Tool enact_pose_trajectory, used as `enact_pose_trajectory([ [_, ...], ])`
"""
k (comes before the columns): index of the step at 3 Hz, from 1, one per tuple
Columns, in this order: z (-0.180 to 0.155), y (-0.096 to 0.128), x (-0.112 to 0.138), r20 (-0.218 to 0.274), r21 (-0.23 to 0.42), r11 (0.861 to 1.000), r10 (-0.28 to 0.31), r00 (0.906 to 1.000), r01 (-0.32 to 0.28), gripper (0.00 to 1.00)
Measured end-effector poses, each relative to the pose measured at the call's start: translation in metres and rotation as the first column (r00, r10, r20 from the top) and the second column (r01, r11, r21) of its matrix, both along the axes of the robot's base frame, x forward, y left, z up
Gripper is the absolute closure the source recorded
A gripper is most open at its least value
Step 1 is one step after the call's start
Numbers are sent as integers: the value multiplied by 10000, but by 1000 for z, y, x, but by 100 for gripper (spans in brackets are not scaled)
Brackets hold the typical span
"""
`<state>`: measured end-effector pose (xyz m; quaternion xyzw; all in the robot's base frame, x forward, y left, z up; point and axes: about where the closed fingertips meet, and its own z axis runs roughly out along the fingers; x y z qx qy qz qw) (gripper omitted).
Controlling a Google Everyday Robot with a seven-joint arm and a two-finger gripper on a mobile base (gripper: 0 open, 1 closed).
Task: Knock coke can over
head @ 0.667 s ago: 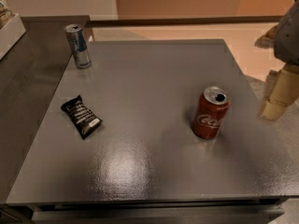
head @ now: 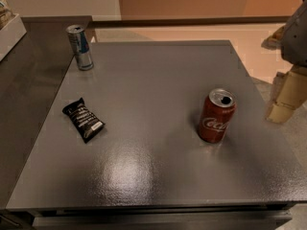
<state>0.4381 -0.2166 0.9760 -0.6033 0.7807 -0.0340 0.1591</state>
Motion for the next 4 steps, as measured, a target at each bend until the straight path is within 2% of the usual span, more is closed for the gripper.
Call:
enact_pose_trajectory([
  [1,-11,7,0,235,996,9948,196,9995,-219,0],
  [2,-25,17,0,456,2302,9719,402,9981,-497,0],
  [3,-39,28,-1,619,3405,9372,579,9964,-756,0],
  [4,-50,42,0,776,4312,8967,733,9943,-998,0],
])
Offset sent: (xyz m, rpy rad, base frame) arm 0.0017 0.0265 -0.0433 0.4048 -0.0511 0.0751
